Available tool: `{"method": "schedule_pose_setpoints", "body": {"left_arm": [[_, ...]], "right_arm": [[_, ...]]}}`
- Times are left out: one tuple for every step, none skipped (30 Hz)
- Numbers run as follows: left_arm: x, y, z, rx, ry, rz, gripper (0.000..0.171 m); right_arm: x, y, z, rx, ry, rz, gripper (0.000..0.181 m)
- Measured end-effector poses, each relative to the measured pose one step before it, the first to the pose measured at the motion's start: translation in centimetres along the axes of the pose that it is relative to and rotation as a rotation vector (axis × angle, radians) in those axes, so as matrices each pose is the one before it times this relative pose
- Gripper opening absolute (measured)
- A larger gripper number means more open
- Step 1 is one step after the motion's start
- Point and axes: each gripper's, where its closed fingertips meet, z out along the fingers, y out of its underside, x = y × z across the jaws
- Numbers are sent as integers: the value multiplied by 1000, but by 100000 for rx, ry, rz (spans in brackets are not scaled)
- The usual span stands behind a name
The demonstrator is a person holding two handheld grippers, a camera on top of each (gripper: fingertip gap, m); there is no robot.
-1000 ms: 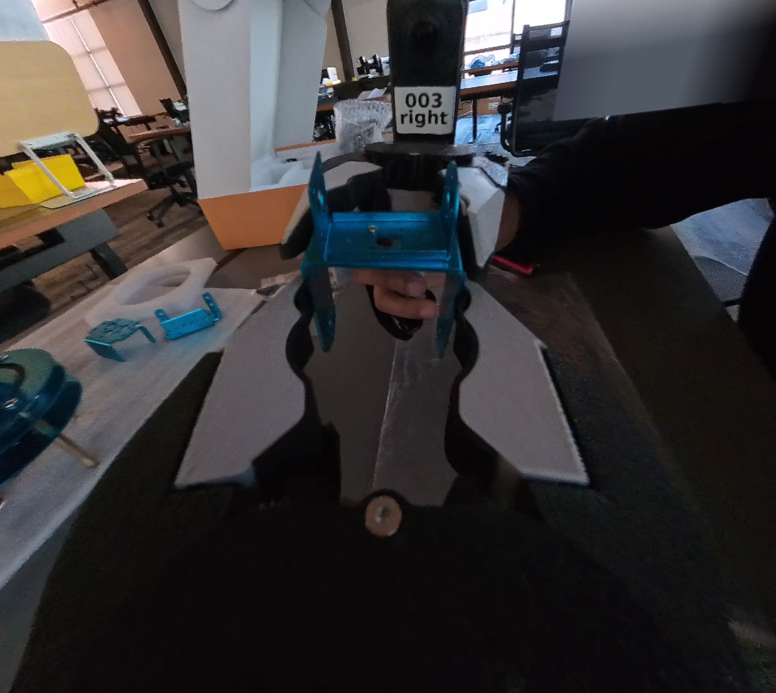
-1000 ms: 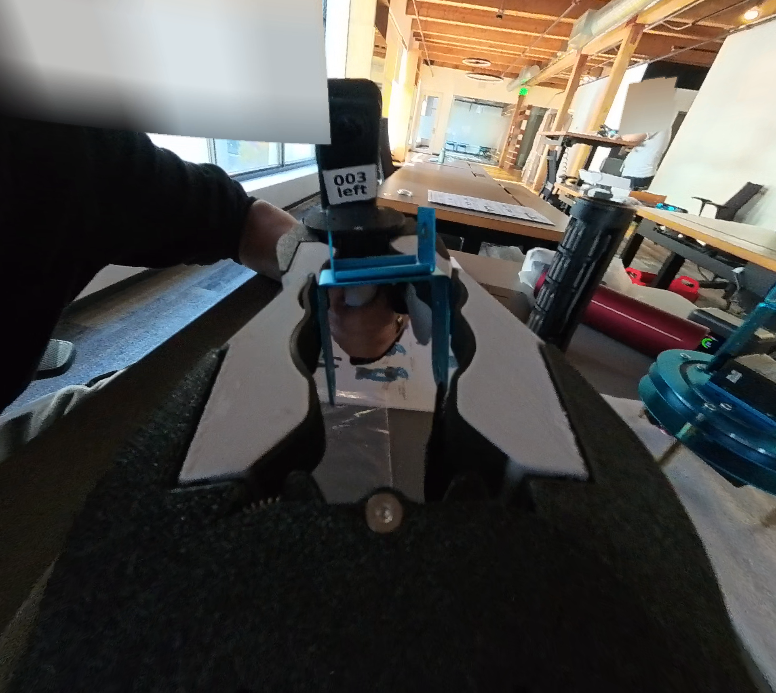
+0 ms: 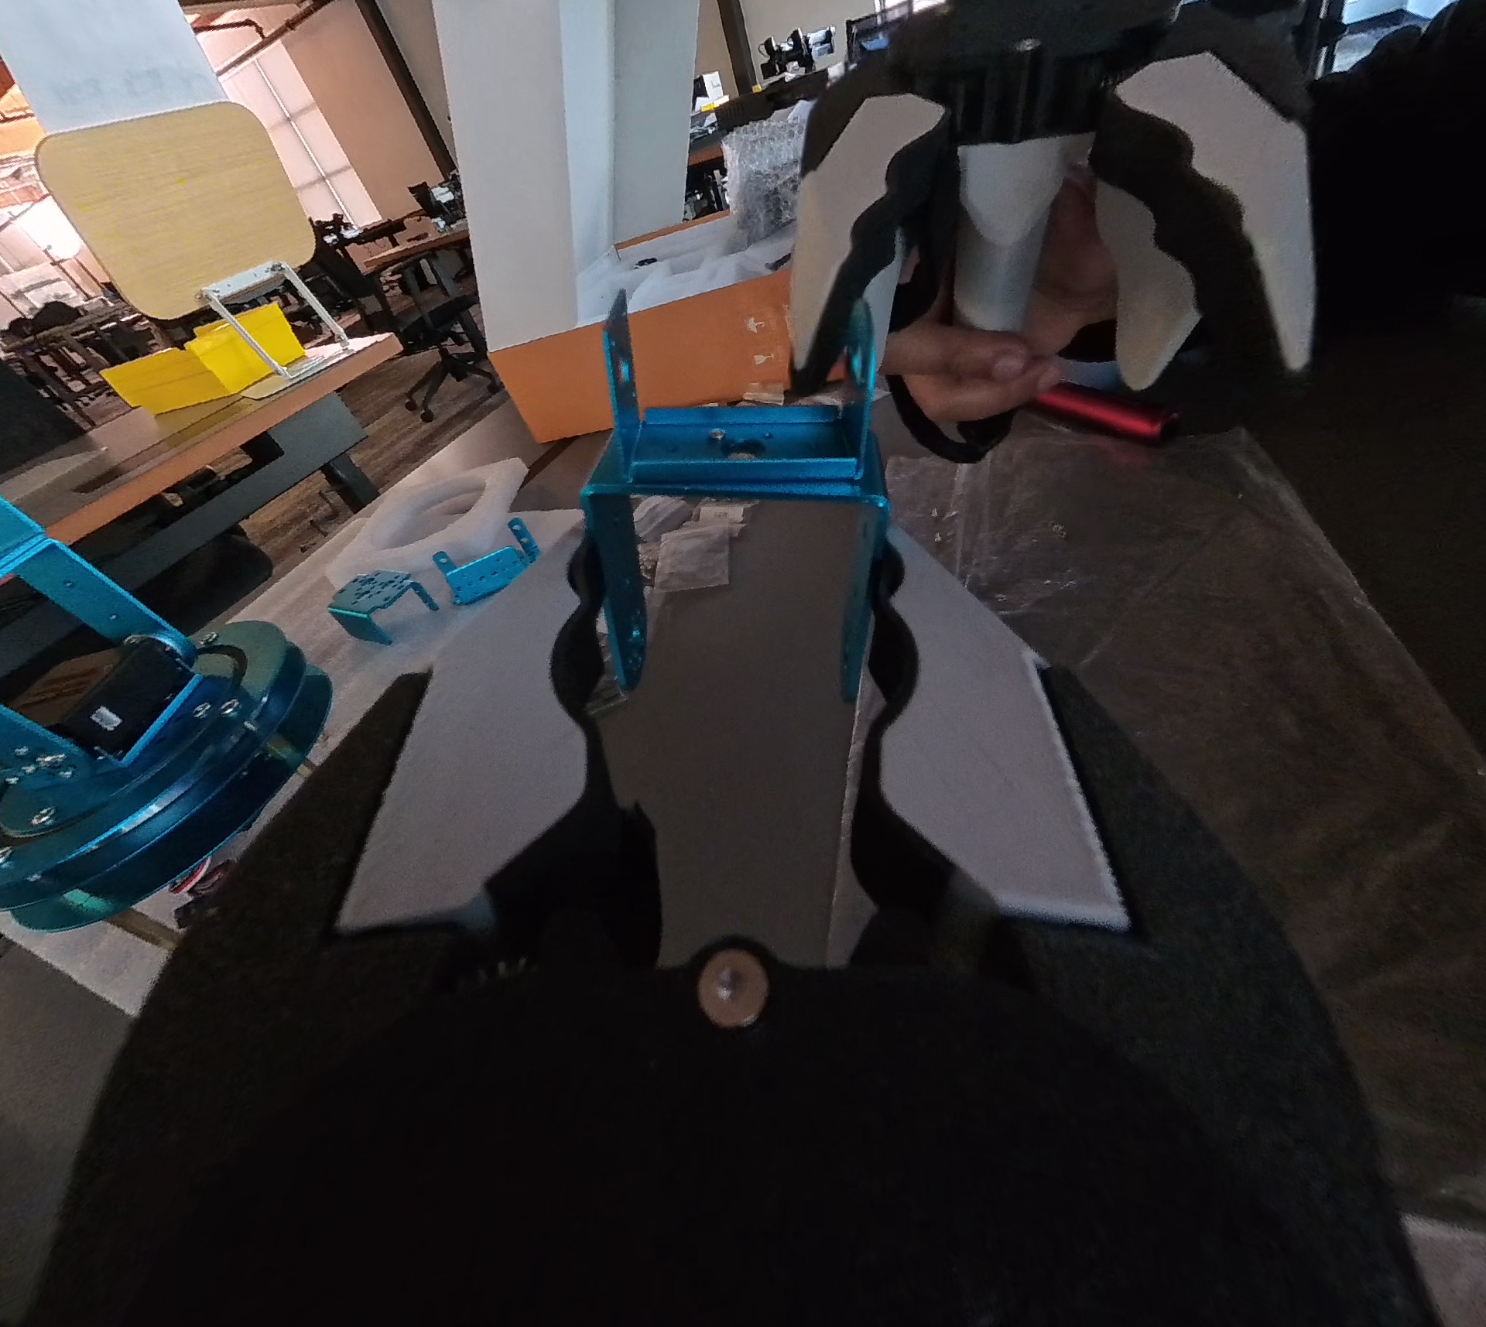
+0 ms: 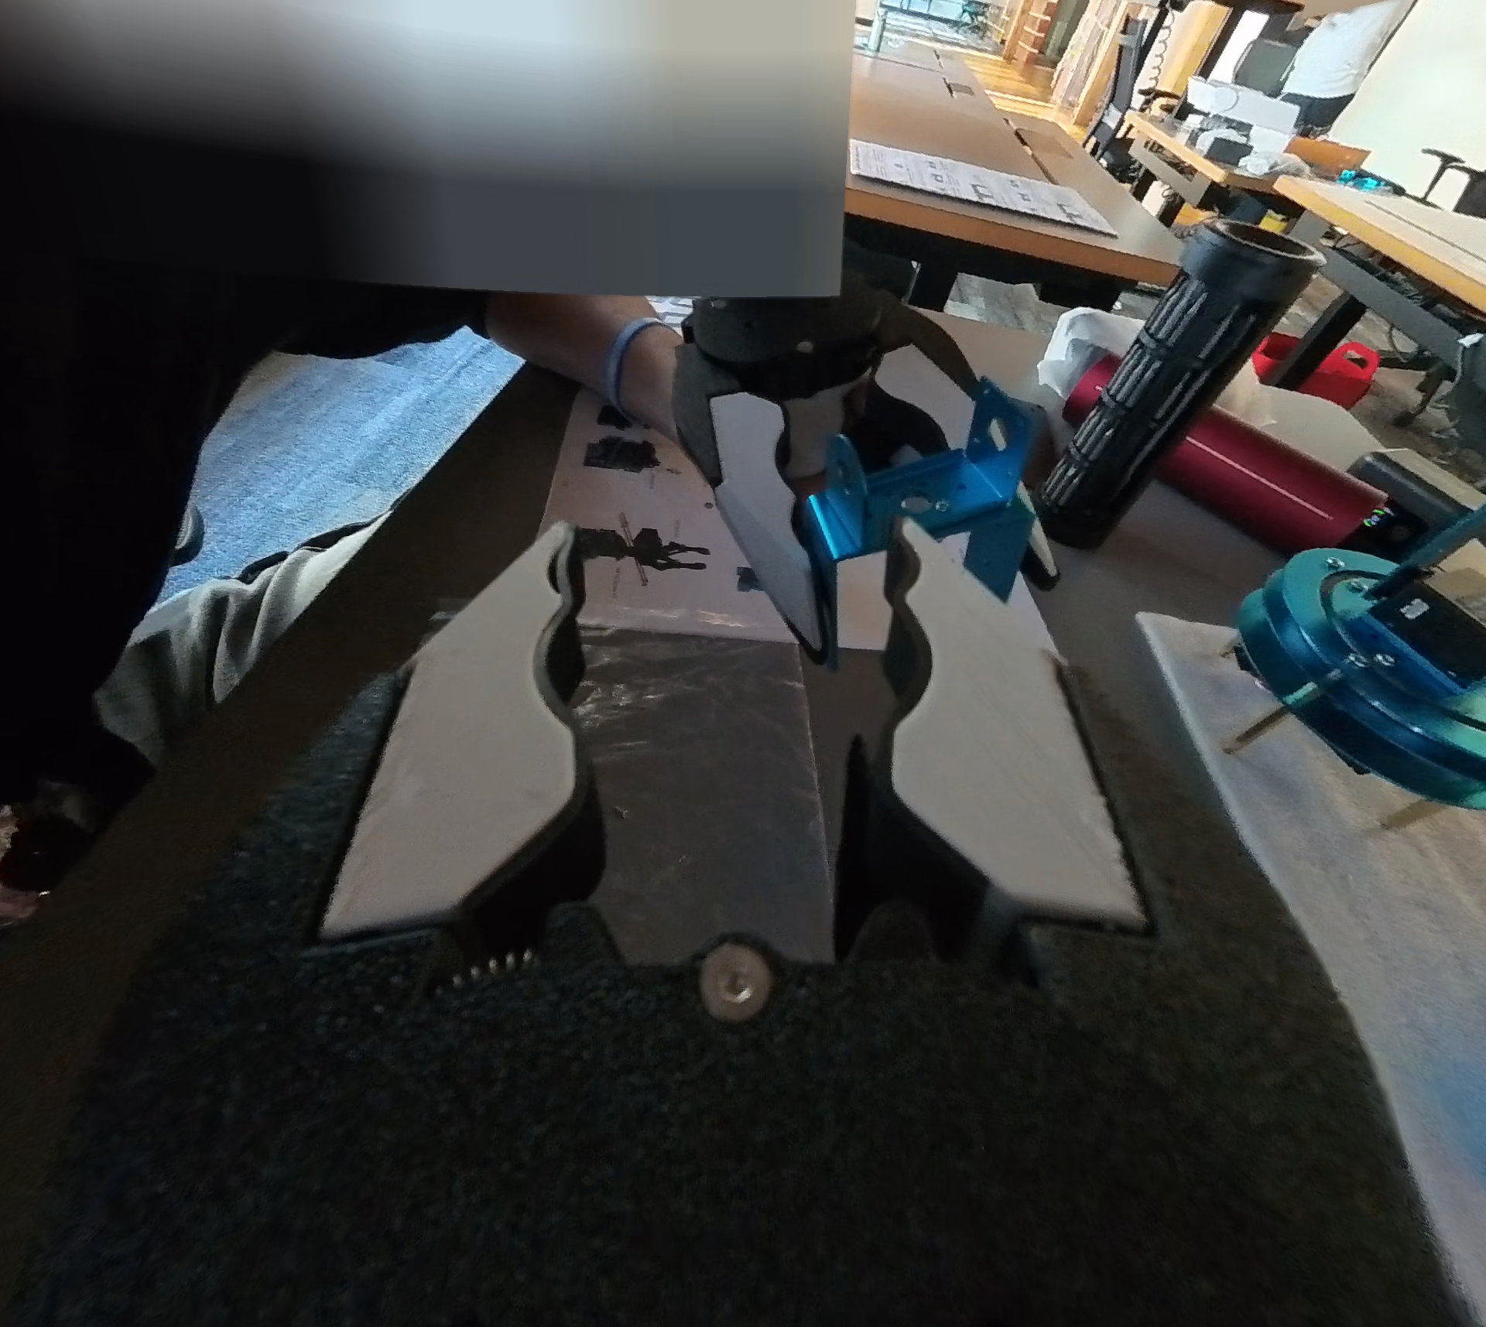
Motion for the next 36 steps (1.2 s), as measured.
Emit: {"method": "schedule_pose_setpoints", "body": {"left_arm": [[39, 34, 14, -113, 340, -395, 66], [-25, 22, 3, 11, -7, -309, 66], [-20, -31, -26, 336, 48, -167, 66], [-31, 18, -13, -169, 37, -247, 66], [-114, -14, -13, -6, -556, -286, 66], [-31, -46, -11, 287, -38, -257, 66], [10, 6, 9, -137, 178, -270, 66], [-18, 17, -1, -35, -102, -40, 66], [45, 9, -4, 65, 264, 91, 66], [20, 49, 25, -240, 80, -52, 66], [12, 4, 12, 14, 2, 10, 66], [71, 2, 8, 85, 371, 71, 66], [37, 17, 7, -58, 187, -112, 66], [1, 9, 6, 61, 57, -278, 66], [17, 5, 12, 30, 213, -364, 66], [-13, 10, 3, 38, 92, -463, 66], [-37, -5, -2, 114, -165, -358, 66], [-5, 16, 10, -16, -5, -179, 66], [-1, 13, 17, -56, -71, 35, 66], [43, -8, 0, 4, 163, 122, 66], [32, -32, -15, 213, 105, 39, 66], [45, -44, -14, 247, 215, -97, 66], [16, -25, -10, 29, 102, 42, 66], [7, -38, -19, 169, -73, 143, 66], [16, -61, -19, 322, 138, -14, 66], [75, -2, 11, -89, 682, -193, 66], [15, 83, 22, -546, 185, 32, 66], [-20, 41, 11, -282, -149, 289, 66], [162, -4, 15, -23, 1219, -784, 66], [385, 13, 73, -393, 2928, -2579, 66], [372, -53, 78, 95, 3129, -4454, 66], [413, -262, 27, 1696, 3821, -6232, 66], [476, -317, -13, 2161, 4635, -6488, 66], [327, -170, -20, 1149, 3414, -4474, 71], [17, -65, -37, 483, 526, -591, 70], [27, 202, -8, -1396, -20, 2337, 65]], "right_arm": [[86, 71, -30, -378, 195, -239, 75], [203, 20, -122, 241, 790, -424, 74], [178, -59, -176, 940, 462, -221, 72], [-111, -97, -87, 894, -1740, 1383, 71], [-332, -143, 36, 763, -3004, 2736, 72], [-351, -136, 122, 639, -2475, 2136, 73], [-100, 3, 124, -109, -134, 374, 73], [233, 183, 70, -1328, 2138, -1465, 73], [188, 292, -10, -1999, 1677, -2400, 74], [-56, 100, -24, -738, -148, -1258, 74], [36, -139, -69, 812, 14, 90, 74], [185, -216, -124, 1171, 835, 285, 73], [190, -78, -120, 359, 525, 521, 71], [26, 24, -53, -212, -735, 1044, 70], [-64, 19, -2, -198, -869, 928, 72], [-307, -90, 29, 563, -1795, 542, 72], [-487, -136, 130, 839, -2484, 649, 72], [-315, -28, 194, 114, -1122, 406, 72], [-81, 155, 220, -1012, 389, -419, 72], [183, 219, 78, -1785, 1859, -1814, 72], [417, 31, -154, -777, 3198, -2865, 73], [296, -261, -322, 1355, 1845, -1824, 71], [190, -300, -333, 1714, -51, 734, 67], [148, -137, -205, 791, -987, 2427, 66], [53, 47, -75, -51, -1457, 2422, 66], [-106, 82, 55, -325, -1560, 1456, 67], [-102, -25, 99, 208, -155, -83, 66], [-125, -108, 108, 406, 700, -1553, 66], [-183, -17, 119, -476, 637, -2151, 66], [124, 45, 84, -1287, 2272, -2302, 67], [261, -8, -16, -746, 2726, -2087, 68], [157, -80, -111, -3, 1307, -1091, 67], [109, -138, -191, 378, 116, 266, 64], [168, -188, -212, 644, -37, 1340, 64], [213, -200, -266, 791, 71, 1670, 64], [266, -126, -279, 512, 413, 1791, 63]]}}
